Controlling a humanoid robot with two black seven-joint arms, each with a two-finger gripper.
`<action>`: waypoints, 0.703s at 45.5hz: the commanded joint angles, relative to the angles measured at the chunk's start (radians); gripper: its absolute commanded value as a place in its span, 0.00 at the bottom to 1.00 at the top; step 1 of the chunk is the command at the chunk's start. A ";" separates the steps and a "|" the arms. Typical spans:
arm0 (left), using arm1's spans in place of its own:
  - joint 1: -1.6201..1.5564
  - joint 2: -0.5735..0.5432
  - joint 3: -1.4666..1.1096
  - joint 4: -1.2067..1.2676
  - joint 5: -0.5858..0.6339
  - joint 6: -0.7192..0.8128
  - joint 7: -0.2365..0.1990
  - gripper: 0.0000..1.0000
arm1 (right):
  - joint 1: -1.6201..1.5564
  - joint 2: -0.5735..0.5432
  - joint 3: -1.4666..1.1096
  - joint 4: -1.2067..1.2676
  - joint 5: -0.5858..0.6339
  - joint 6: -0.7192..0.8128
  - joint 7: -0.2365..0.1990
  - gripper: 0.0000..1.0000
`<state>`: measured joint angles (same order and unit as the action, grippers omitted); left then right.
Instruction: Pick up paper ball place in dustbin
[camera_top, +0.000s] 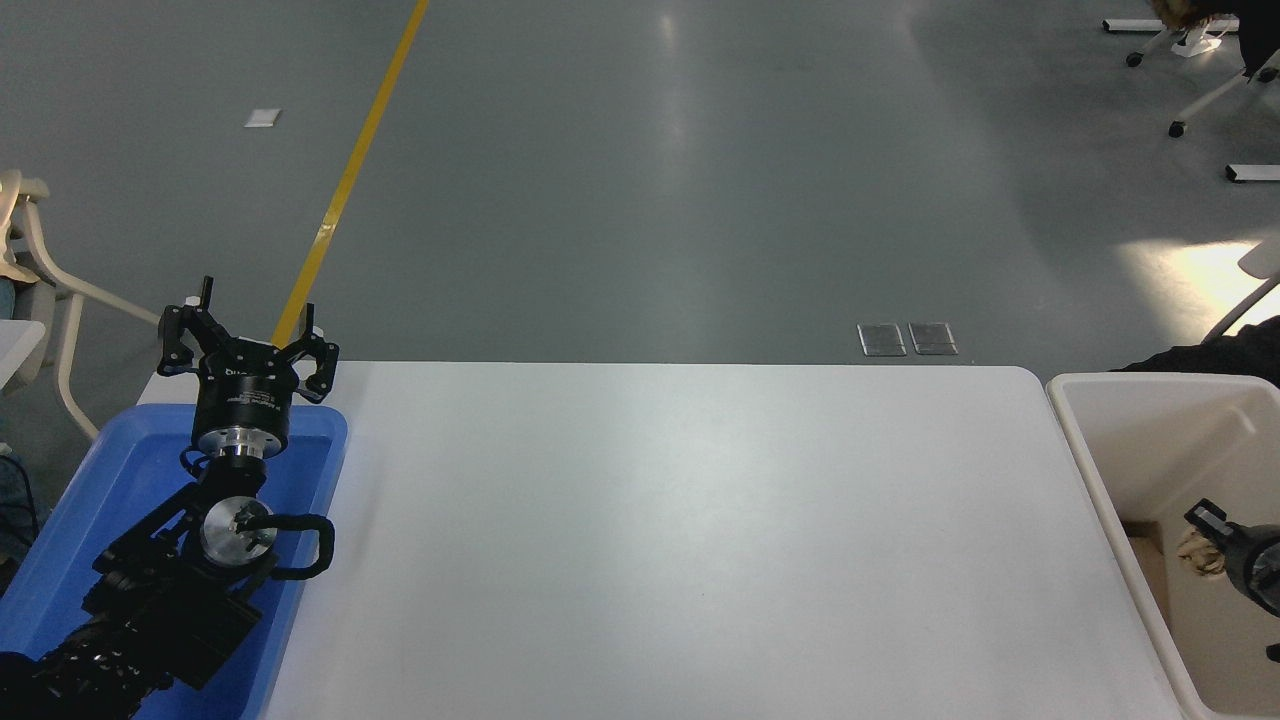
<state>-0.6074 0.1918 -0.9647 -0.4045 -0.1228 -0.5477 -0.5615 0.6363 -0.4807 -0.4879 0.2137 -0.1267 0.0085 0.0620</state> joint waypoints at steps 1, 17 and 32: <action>0.000 0.000 0.000 -0.001 0.000 0.000 -0.001 0.99 | -0.012 0.007 0.020 -0.011 0.012 -0.001 -0.001 1.00; -0.002 0.000 0.000 -0.001 0.000 0.000 -0.001 0.99 | -0.004 -0.003 0.011 -0.007 0.007 0.004 -0.001 1.00; 0.000 0.000 0.001 -0.001 0.000 0.000 -0.001 0.99 | 0.126 -0.039 -0.109 0.053 -0.080 0.001 0.002 1.00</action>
<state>-0.6074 0.1917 -0.9639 -0.4049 -0.1228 -0.5476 -0.5625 0.6596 -0.4852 -0.4973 0.2141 -0.1400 0.0119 0.0626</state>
